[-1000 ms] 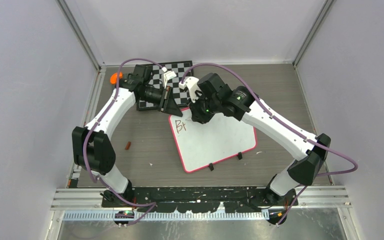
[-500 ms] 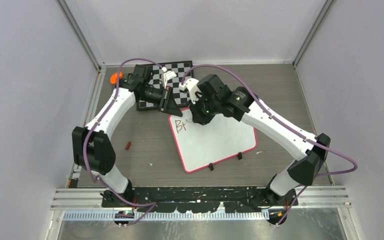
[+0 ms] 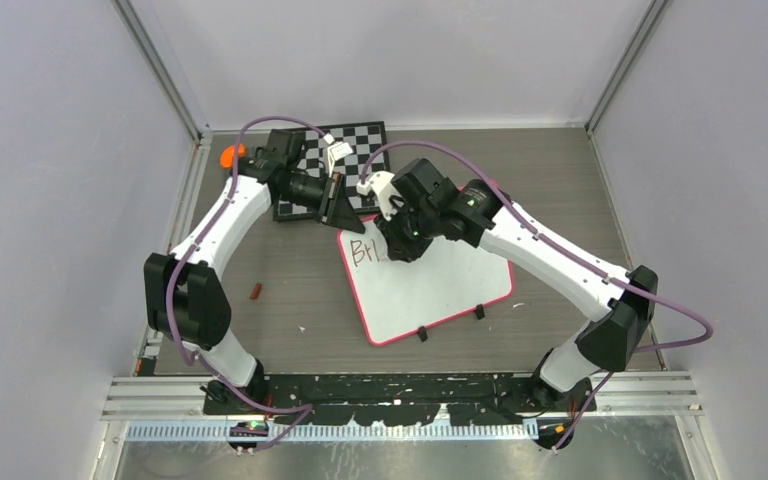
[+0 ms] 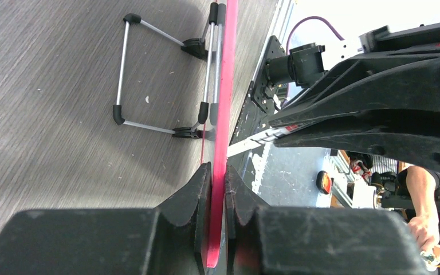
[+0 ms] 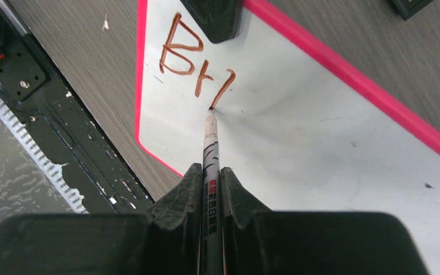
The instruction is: Write a sentence on the whiteboard
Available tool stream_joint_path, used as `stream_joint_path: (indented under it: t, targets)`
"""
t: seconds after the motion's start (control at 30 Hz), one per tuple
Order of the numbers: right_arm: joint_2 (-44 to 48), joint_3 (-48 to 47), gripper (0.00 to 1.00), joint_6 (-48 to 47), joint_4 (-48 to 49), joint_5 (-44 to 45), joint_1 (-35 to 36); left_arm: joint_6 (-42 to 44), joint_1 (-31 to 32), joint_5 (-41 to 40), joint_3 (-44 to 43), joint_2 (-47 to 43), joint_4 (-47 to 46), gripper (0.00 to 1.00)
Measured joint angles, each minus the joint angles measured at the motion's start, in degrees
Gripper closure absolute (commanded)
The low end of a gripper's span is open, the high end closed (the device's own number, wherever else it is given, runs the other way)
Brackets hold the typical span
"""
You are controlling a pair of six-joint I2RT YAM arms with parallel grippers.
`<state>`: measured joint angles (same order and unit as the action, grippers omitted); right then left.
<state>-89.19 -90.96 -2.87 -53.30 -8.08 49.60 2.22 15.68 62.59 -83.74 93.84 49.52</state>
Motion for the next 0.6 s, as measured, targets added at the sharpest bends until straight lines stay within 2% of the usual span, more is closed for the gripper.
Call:
stream_joint_path:
  t: [0.3, 0.6]
  targets:
    - [0.0, -8.5, 1.0, 0.0, -0.4, 0.0, 0.0, -0.2, 0.0, 0.2, 0.0, 0.0, 0.0, 1.0]
    - [-1.2, -8.9, 1.0, 0.0, -0.3, 2.1, 0.0, -0.3, 0.0, 0.2, 0.0, 0.0, 0.0, 1.0]
